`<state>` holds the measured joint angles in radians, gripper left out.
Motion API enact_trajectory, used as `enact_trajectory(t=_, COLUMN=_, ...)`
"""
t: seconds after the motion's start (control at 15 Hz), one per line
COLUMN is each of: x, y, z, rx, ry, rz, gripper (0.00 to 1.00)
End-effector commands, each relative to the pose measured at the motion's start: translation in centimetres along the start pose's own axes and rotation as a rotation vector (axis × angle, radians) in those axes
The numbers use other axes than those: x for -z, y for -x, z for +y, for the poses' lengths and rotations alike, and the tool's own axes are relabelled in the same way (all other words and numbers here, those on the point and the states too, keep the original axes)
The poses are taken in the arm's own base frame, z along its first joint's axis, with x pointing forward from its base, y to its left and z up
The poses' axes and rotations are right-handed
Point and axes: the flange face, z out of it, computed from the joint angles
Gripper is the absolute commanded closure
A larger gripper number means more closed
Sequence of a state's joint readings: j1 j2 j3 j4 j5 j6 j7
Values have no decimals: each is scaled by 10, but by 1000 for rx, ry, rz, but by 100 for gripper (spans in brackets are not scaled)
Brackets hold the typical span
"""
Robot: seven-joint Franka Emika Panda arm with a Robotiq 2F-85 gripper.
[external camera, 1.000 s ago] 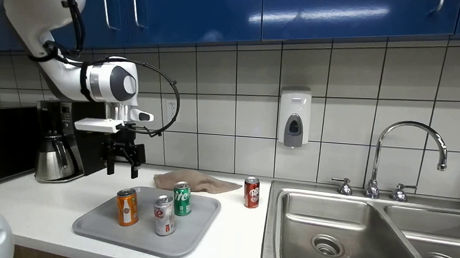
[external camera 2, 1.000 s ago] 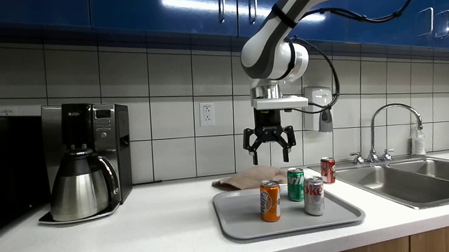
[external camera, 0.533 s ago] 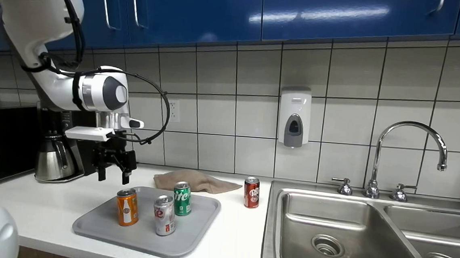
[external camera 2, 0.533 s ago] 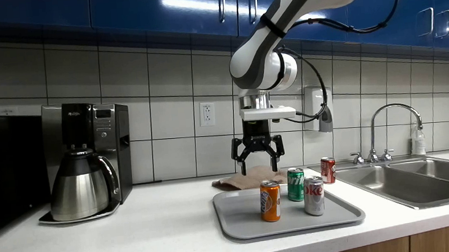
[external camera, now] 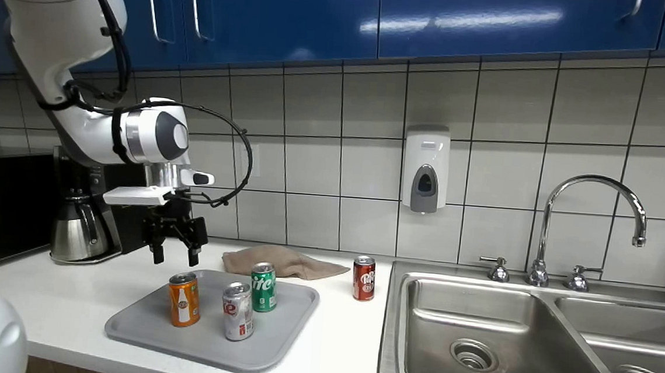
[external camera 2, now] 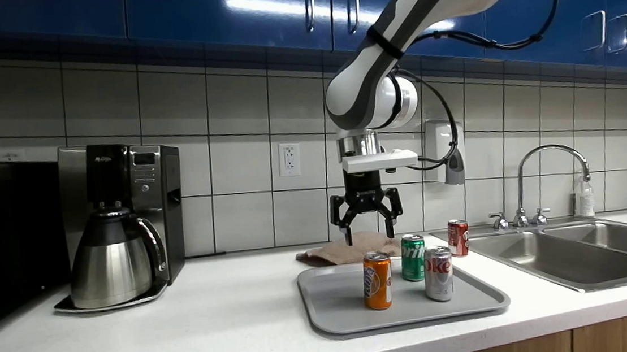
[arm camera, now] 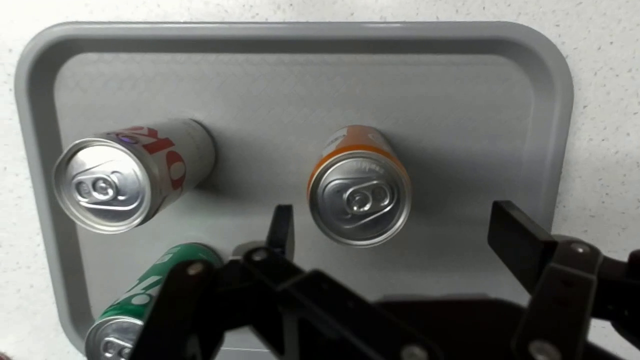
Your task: Remove the orange, grey and green cans from the tray
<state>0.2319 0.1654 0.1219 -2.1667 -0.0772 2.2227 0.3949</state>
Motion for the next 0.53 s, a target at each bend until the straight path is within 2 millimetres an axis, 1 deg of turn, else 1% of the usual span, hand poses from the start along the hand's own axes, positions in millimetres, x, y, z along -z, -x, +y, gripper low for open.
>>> enact_trajectory(t=0.0, x=-2, y=-6, z=9, rx=-14, ry=9, rz=-5, gripper=0)
enact_trajectory(t=0.2, x=-9, y=-7, z=16, rx=-19, ry=3, rz=-14, gripper=0)
enact_trajectory(t=0.47, x=-17, y=-8, z=20, rx=-16, ry=-3, rz=-21, gripper=0)
